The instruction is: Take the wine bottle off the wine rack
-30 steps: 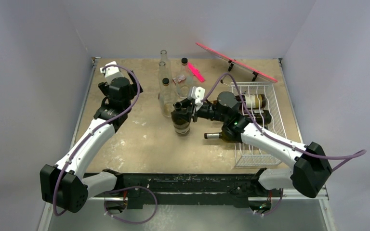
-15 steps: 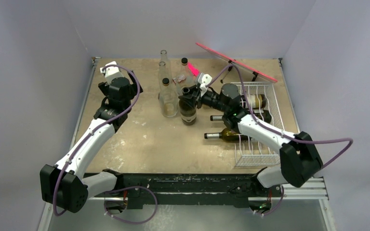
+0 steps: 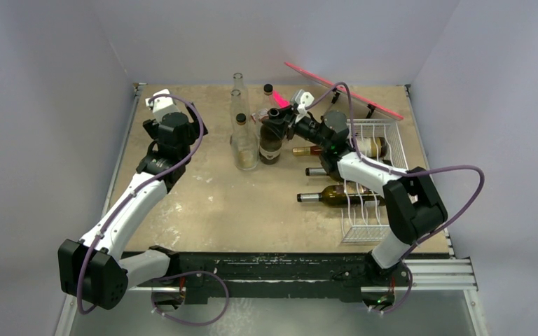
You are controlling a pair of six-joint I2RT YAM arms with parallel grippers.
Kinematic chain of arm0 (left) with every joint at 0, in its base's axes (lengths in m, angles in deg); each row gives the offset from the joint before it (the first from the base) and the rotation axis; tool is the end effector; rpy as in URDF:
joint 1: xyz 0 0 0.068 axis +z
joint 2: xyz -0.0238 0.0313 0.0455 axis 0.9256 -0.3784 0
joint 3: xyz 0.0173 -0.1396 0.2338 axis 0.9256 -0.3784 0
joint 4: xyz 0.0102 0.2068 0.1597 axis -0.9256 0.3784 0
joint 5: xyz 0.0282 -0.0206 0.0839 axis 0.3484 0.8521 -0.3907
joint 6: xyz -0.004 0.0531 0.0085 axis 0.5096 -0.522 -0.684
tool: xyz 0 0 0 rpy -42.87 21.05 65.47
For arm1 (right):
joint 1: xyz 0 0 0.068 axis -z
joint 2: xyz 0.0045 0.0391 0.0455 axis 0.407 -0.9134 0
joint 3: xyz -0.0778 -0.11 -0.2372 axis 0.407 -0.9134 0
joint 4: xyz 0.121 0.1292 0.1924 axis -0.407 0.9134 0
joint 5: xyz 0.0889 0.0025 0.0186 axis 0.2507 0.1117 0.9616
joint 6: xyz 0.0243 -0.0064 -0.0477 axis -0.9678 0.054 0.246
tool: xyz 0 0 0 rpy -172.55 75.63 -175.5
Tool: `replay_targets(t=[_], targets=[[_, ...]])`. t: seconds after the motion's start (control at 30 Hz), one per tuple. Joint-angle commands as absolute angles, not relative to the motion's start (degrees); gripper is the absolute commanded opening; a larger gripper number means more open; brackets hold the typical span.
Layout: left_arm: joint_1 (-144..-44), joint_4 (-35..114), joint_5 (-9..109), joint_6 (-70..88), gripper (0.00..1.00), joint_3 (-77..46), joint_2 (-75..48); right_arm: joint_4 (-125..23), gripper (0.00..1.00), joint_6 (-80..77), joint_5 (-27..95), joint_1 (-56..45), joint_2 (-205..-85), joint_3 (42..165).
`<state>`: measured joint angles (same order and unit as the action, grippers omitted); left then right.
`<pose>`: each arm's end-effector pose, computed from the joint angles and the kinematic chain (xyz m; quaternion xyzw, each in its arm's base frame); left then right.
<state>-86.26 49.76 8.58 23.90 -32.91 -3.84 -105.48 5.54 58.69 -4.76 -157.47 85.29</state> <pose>0.2556 -0.0649 0.3315 -0.2221 0.7681 0.0040 0.6005 0.3138 0.1941 0.3116 -0.3600 0.4943 0.3508 0.7092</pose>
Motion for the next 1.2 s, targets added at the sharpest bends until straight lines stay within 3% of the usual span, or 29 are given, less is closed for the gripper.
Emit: replay_targets(t=[0.0,0.27,0.4,0.57,0.87,1.17], targets=[[-86.1,48.3,8.2,23.1,0.92,-30.3,-3.4,-121.3,0.00,3.0,60.7,-4.2,-157.3,89.2],[-85.8,48.4,8.0,23.0,0.92,-30.2,-3.4,-116.6,0.02,3.5,61.8,-4.2,-158.4,88.9],[-85.7,48.4,8.4,23.1,0.92,-30.2,-3.5,-113.4,0.30,4.2,60.0,-4.2,-158.4,89.5],[-85.5,48.3,9.0,23.5,0.92,-30.3,-3.5,-111.2,0.50,3.9,59.9,-4.2,-158.5,91.0],[-85.5,48.4,8.4,23.3,0.92,-30.2,-3.0,-103.4,0.63,5.6,61.0,-4.2,-157.6,95.9],[-85.6,48.3,8.9,23.5,0.92,-30.3,-2.7,-90.1,0.74,11.1,60.2,-4.2,-148.0,94.9]])
